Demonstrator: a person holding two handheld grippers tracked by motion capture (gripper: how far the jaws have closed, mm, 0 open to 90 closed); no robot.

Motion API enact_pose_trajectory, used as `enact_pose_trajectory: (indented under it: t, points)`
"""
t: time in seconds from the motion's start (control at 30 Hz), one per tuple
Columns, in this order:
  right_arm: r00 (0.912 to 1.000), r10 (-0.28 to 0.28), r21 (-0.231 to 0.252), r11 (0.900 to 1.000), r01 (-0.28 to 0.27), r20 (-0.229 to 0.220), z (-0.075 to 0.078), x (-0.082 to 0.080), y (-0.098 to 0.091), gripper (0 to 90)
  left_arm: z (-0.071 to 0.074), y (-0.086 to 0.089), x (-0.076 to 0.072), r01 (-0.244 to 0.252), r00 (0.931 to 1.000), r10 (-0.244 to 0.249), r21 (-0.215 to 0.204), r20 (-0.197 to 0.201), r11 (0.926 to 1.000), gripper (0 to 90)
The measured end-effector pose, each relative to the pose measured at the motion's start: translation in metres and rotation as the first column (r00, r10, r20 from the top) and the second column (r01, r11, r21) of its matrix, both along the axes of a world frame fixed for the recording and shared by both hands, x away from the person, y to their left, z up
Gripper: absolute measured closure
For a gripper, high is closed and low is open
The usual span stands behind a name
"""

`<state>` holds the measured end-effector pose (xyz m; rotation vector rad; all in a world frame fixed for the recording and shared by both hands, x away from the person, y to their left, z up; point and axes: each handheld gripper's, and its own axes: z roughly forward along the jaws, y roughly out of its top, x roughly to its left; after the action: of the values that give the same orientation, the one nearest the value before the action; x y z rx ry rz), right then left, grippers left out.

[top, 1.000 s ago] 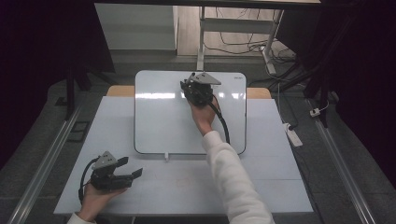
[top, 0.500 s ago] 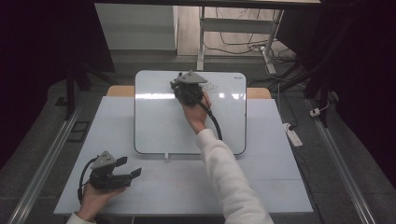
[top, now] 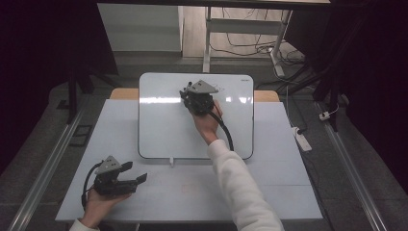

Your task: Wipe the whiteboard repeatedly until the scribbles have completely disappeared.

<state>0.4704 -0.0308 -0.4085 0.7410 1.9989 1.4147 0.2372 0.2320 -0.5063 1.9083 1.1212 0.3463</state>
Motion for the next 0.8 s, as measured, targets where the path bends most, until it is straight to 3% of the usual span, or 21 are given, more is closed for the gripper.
enact_pose_trajectory:
  t: [0.1, 0.17, 0.23, 0.27, 0.37, 0.4, 0.47, 0.5, 0.53, 0.6, 0.63, 0.67, 0.7, 0.77, 0.8]
  points:
    - [0.9971, -0.07, 0.099, 0.9925, 0.073, -0.029, 0.006, 0.008, -0.007, 77.4, 0.0, 0.001, -0.001, -0.005, 1.0, 0.005, -0.006, 0.001, 1.0, 23.4]
    - [0.9996, -0.018, 0.061, 0.9979, 0.019, -0.023, 0.005, 0.006, 0.005, 77.4, 0.0, 0.002, 0.001, -0.004, 1.0, 0.004, -0.007, -0.003, 1.0, 23.5]
    - [0.9985, 0.054, -0.018, 0.9984, -0.054, -0.002, 0.001, 0.001, 0.021, 77.4, -0.001, 0.001, 0.002, -0.002, 1.0, 0.002, -0.006, -0.004, 1.0, 23.4]
    - [0.9988, 0.048, -0.038, 0.9981, -0.047, 0.012, 0.001, 0.001, 0.024, 77.4, -0.001, 0.002, 0.001, -0.002, 1.0, 0.002, -0.005, -0.005, 1.0, 23.5]
    - [0.9993, -0.029, 0.087, 0.9957, 0.031, -0.024, 0.006, 0.01, 0.012, 77.4, -0.001, 0.003, 0.0, -0.005, 1.0, 0.005, -0.009, -0.003, 0.9999, 23.4]
    - [0.9993, -0.031, 0.084, 0.9959, 0.033, -0.022, 0.006, 0.01, 0.014, 77.4, -0.001, 0.003, 0.0, -0.005, 1.0, 0.005, -0.012, -0.003, 0.9999, 23.5]
    - [0.9993, 0.037, 0.0, 0.9993, -0.037, 0.0, 0.003, 0.003, 0.024, 77.4, -0.001, 0.002, 0.001, -0.005, 1.0, 0.004, -0.011, -0.004, 0.9999, 23.5]
    - [0.9987, 0.047, -0.044, 0.998, -0.046, 0.019, 0.001, 0.0, 0.027, 77.4, -0.001, 0.002, 0.001, -0.003, 1.0, 0.003, -0.009, -0.003, 1.0, 23.5]
    - [0.999, 0.04, -0.057, 0.9976, -0.038, 0.019, 0.002, 0.0, 0.025, 77.4, -0.001, 0.002, 0.0, -0.001, 1.0, 0.001, -0.008, -0.003, 1.0, 23.5]
    - [0.9993, -0.038, -0.002, 0.9993, 0.038, -0.001, 0.008, 0.006, 0.008, 77.4, 0.0, 0.003, -0.001, -0.004, 1.0, 0.004, -0.01, 0.001, 0.9999, 23.5]
    - [0.9957, -0.091, 0.037, 0.9951, 0.092, -0.016, 0.012, 0.01, -0.004, 77.4, 0.0, 0.003, -0.001, -0.004, 1.0, 0.004, -0.012, -0.001, 0.9999, 23.5]
    - [0.9935, -0.107, 0.068, 0.9917, 0.109, -0.037, 0.013, 0.011, -0.012, 77.4, 0.0, 0.003, -0.001, -0.004, 1.0, 0.004, -0.013, -0.002, 0.9999, 23.5]
    - [0.9945, -0.096, 0.07, 0.9926, 0.099, -0.04, 0.013, 0.01, -0.016, 77.4, 0.0, 0.002, 0.0, -0.002, 1.0, 0.002, -0.012, -0.003, 0.9999, 23.5]
    - [0.9992, -0.038, -0.015, 0.9992, 0.038, -0.013, 0.008, 0.002, -0.011, 77.4, -0.001, 0.001, 0.001, 0.003, 1.0, -0.003, -0.006, -0.004, 1.0, 23.5]
    - [0.9996, -0.025, -0.068, 0.9974, 0.026, 0.011, 0.007, 0.0, -0.012, 77.4, -0.001, 0.001, 0.001, 0.002, 1.0, -0.002, -0.005, -0.003, 1.0, 23.4]
